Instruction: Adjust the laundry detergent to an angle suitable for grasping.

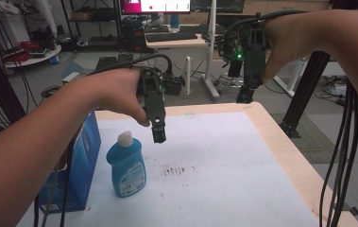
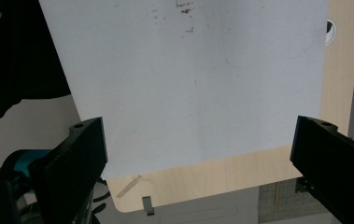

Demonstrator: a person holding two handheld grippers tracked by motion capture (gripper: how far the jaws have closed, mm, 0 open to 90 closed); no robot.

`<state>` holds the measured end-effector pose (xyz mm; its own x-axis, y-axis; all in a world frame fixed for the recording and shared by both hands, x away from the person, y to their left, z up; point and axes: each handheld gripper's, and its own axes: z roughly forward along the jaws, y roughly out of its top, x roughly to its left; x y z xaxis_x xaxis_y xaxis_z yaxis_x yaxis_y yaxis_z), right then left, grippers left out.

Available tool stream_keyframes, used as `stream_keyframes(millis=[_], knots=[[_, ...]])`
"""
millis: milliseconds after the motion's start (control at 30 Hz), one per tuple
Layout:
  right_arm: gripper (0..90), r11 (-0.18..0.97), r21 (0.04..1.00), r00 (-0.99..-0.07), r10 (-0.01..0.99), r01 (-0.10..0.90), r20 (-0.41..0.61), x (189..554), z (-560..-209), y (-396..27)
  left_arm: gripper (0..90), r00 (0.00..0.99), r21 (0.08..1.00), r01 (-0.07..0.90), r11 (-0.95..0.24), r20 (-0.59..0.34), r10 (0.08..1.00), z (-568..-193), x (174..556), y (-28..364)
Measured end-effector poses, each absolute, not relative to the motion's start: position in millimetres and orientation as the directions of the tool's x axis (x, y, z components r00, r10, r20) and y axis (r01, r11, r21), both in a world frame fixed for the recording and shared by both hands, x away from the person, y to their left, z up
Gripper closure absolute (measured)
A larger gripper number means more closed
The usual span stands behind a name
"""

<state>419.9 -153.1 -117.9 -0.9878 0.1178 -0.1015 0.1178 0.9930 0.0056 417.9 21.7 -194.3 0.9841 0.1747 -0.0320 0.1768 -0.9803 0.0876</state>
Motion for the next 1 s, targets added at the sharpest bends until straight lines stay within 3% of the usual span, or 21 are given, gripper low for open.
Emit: stream_keyframes(millis=[1000], knots=[[2.9, 0.994, 0.030, -0.988, 0.105, 0.102, -0.111, 418.6, -116.1, -159.6, 1.8, 0.987, 0.085, 0.160, -0.983, -0.024, 0.158, -195.4, 416.5, 12.6]])
